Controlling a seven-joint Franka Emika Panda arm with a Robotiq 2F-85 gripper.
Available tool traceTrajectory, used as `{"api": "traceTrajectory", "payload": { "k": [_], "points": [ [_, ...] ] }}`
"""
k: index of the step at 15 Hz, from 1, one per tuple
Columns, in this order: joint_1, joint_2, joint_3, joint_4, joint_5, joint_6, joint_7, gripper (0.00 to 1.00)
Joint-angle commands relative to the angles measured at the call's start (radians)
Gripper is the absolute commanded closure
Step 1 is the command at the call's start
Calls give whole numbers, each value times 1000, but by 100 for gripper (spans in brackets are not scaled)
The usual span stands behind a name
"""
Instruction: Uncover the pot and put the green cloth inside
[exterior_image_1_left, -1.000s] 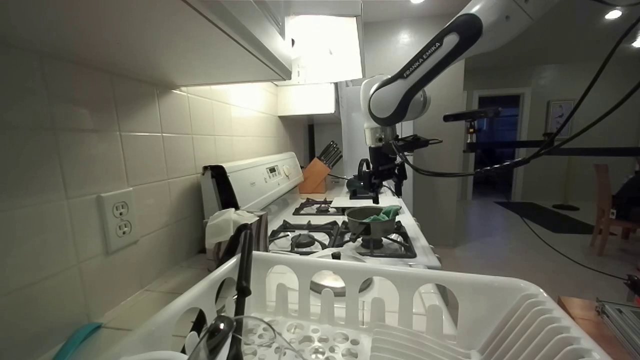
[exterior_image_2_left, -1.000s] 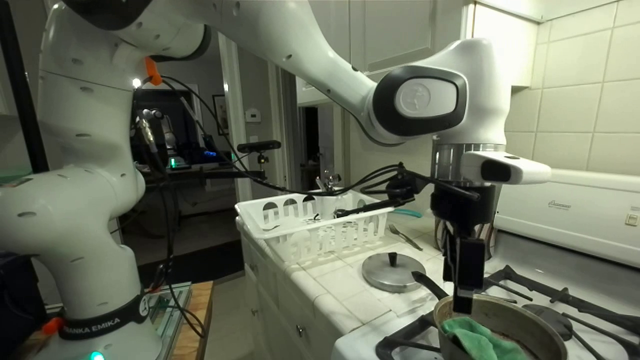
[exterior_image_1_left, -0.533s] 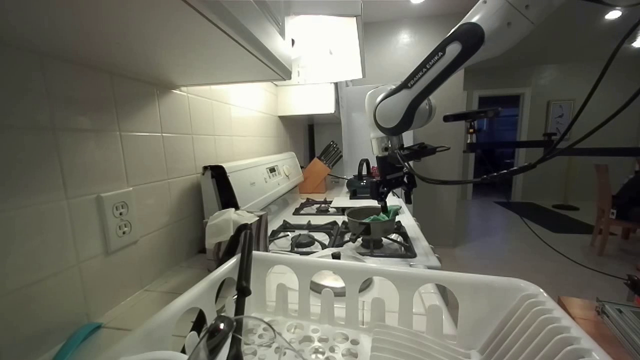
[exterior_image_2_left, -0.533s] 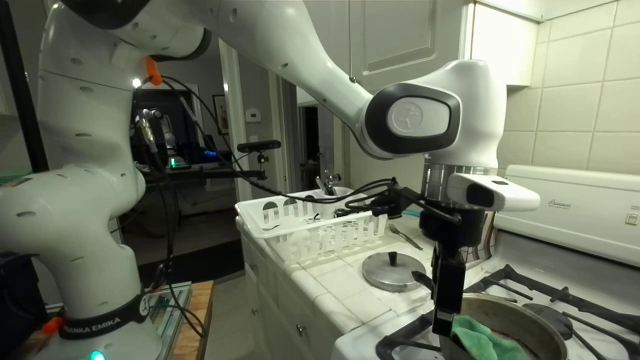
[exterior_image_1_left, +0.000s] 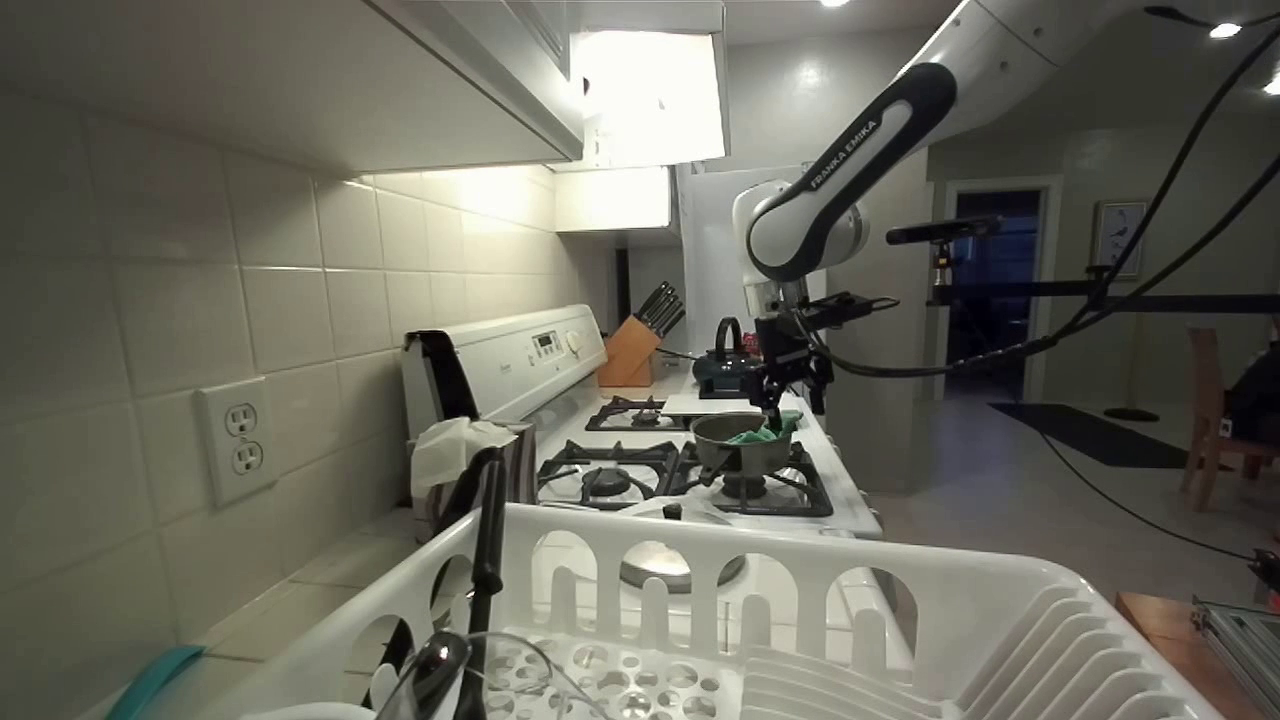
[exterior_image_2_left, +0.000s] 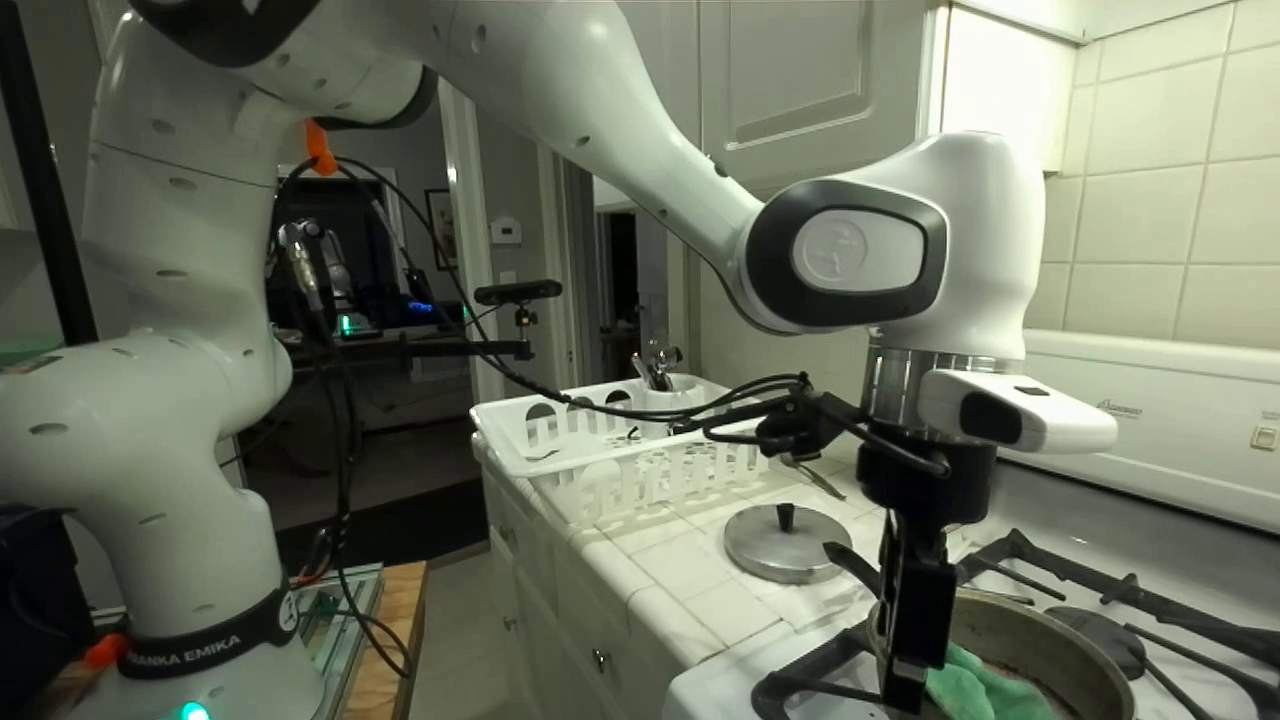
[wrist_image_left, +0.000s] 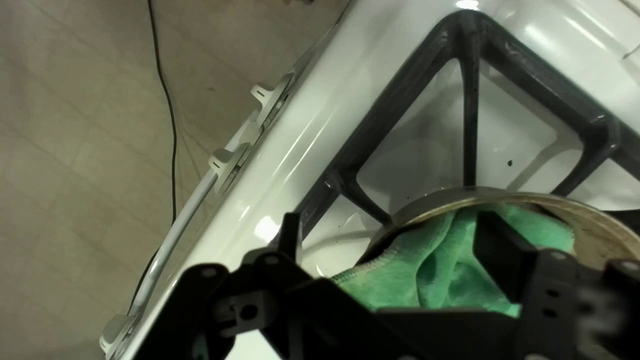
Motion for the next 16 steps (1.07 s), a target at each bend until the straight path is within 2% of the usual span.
{"api": "traceTrajectory", "payload": {
  "k": [1, 2, 10, 12, 16],
  "points": [
    [-4, 56, 0, 70, -7, -11, -21, 36],
    [-4, 71, 0, 88, -8, -11, -25, 38],
    [0, 105, 4, 164, -13, -16, -60, 96],
    [-5, 108, 16, 163, -3, -2, -106, 100],
    [-44, 111, 69, 158, 71, 52, -298, 99]
  ]
}}
